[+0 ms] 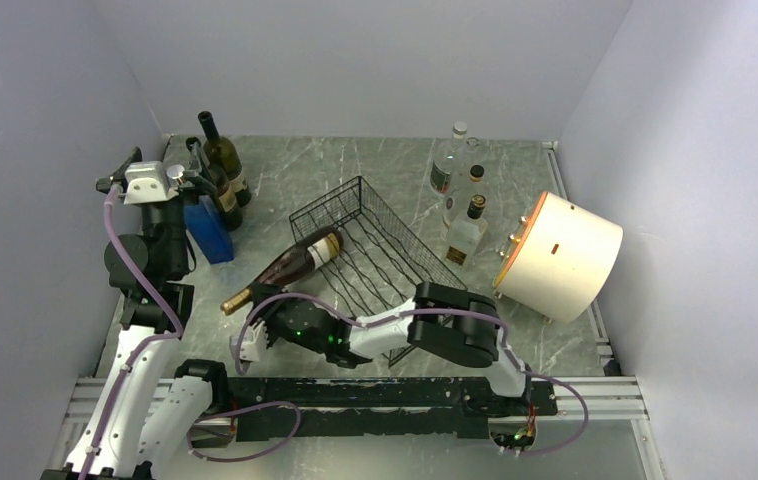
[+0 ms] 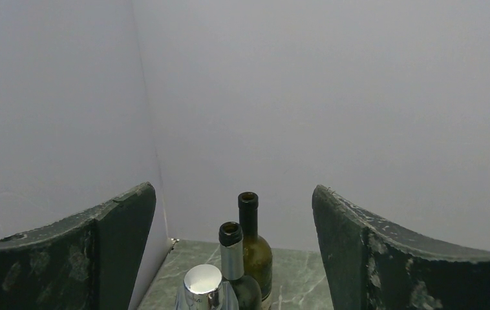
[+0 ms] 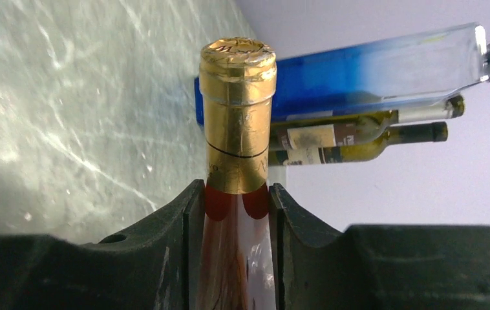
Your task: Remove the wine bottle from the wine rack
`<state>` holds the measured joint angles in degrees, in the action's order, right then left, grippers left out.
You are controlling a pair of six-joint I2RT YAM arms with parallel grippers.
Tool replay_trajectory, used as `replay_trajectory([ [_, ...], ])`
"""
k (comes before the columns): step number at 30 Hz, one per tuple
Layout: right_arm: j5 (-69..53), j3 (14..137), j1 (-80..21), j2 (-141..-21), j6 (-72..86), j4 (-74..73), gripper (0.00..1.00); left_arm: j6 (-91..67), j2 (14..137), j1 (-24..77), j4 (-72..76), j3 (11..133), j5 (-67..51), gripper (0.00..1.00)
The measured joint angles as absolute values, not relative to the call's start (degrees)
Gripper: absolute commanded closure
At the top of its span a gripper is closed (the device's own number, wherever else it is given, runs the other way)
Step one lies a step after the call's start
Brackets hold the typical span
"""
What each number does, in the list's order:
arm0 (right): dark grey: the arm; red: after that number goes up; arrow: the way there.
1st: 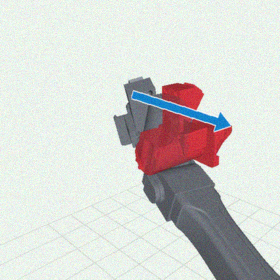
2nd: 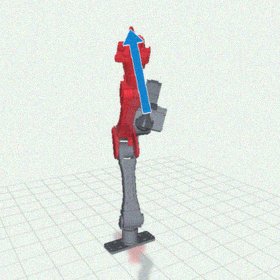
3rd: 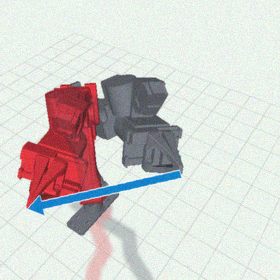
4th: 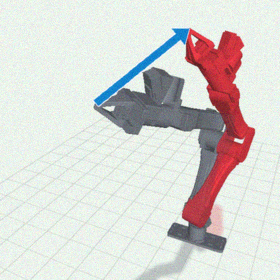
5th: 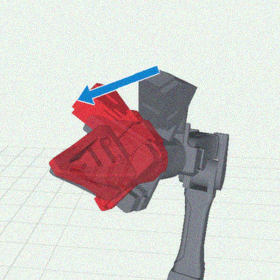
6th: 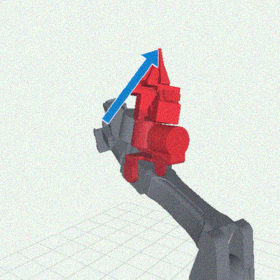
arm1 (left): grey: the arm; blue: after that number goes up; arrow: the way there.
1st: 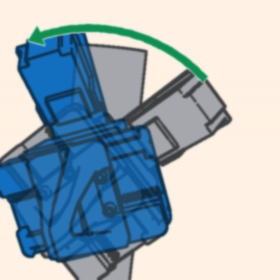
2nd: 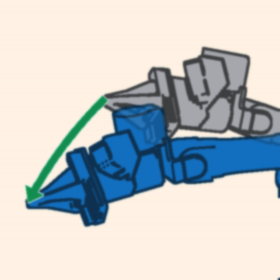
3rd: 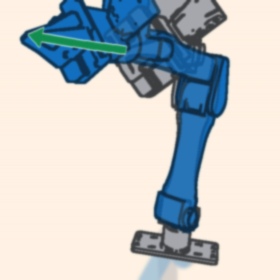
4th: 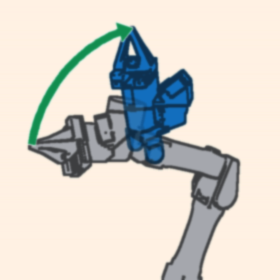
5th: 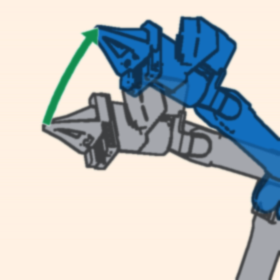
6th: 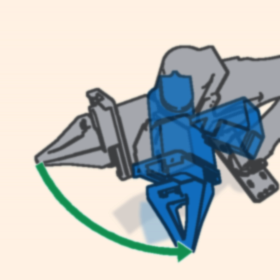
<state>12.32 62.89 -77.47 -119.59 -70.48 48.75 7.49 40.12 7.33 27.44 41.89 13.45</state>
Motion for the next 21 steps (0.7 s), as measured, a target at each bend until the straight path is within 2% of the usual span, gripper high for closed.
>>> replay_trajectory([
  [13, 9.87, 57.01, -80.20, -109.65, -57.06, 47.44, 1.00, 6.59, 40.62, 7.18, 27.24, 41.89, 13.26, 0.07],
  [21, 7.75, 55.68, -80.58, -106.06, -58.13, 42.50, 1.00, 6.26, 40.84, 7.18, 27.16, 41.89, 12.99, 0.07],
])
